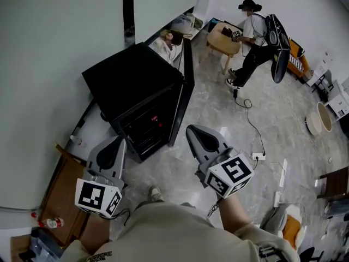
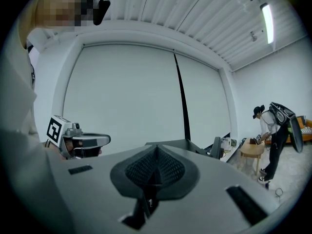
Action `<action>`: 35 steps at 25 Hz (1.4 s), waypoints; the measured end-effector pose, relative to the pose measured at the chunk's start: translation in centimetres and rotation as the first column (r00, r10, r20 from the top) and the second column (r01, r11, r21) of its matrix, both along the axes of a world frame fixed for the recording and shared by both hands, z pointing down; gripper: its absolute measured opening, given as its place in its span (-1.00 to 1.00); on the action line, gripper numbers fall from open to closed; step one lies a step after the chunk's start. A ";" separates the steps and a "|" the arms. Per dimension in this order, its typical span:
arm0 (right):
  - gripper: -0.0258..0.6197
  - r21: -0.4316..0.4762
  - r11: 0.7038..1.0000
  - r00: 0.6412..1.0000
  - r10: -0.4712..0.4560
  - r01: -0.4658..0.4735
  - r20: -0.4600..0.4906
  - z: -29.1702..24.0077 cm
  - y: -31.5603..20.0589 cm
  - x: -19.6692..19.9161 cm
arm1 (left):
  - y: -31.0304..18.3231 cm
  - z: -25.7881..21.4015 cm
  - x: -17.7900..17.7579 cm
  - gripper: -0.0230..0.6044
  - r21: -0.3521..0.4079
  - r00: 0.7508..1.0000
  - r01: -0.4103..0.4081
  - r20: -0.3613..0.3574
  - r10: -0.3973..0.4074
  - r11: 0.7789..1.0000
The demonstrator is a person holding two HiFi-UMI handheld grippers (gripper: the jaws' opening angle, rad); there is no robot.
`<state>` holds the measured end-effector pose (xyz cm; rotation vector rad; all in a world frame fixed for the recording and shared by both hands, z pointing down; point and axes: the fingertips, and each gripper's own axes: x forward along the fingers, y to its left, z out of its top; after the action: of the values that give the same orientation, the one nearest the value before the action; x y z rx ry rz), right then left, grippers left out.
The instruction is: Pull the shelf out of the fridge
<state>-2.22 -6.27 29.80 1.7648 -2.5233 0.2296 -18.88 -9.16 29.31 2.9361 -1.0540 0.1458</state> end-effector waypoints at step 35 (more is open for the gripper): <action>-0.92 -0.162 0.977 0.958 -0.092 0.140 0.273 10.7 -15.7 6.8 | -10.1 9.8 6.3 -0.88 -0.394 0.884 0.236 -0.292 -0.365 0.888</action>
<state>4.58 -21.97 40.52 1.6051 -2.6691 0.7077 -12.55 -19.29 39.08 2.3244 -1.2573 -0.1871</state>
